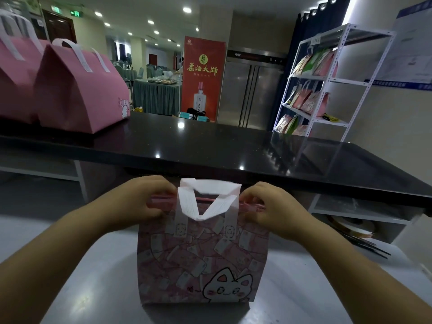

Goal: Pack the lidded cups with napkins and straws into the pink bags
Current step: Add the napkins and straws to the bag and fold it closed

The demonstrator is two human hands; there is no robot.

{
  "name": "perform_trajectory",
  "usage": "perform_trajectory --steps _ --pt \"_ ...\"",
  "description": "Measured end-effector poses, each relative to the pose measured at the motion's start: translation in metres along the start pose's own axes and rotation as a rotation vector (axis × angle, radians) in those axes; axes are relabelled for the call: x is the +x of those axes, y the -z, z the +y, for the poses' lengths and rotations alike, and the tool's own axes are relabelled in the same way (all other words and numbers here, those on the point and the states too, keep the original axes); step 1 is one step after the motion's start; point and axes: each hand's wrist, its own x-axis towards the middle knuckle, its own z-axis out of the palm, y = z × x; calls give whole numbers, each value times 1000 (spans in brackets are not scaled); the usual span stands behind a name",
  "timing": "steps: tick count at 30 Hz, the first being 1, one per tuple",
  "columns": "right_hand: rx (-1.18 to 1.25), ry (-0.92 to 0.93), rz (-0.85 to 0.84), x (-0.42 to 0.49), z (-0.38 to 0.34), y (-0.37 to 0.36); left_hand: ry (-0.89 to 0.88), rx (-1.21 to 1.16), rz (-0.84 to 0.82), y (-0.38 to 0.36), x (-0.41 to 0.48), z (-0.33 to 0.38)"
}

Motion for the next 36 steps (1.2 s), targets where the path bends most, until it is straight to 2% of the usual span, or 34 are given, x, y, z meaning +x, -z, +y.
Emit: perform_trajectory --steps 4,7,13,17,20,22,27,31,36 --pt "239 -116 -192 1 3 5 51 -93 -31 -2 2 -7" --pt "269 -152 -183 2 3 6 79 -143 -42 -6 2 -10" --pt "132 -212 181 -5 6 -4 87 -208 163 -16 0 -9" --pt "203 -262 434 -17 4 -21 114 -189 383 -30 -7 -9" --pt "295 -241 489 -28 3 -33 174 -304 540 -41 -18 -2" --pt "407 -237 487 -36 4 -44 210 -332 595 -48 -27 4" --pt "737 -176 377 -55 9 -63 275 -480 514 -66 -45 13" --pt "839 -172 205 -61 17 -71 355 -601 431 -71 -48 11" --pt "850 -250 141 -60 23 -80 403 -644 330 -70 -51 3"
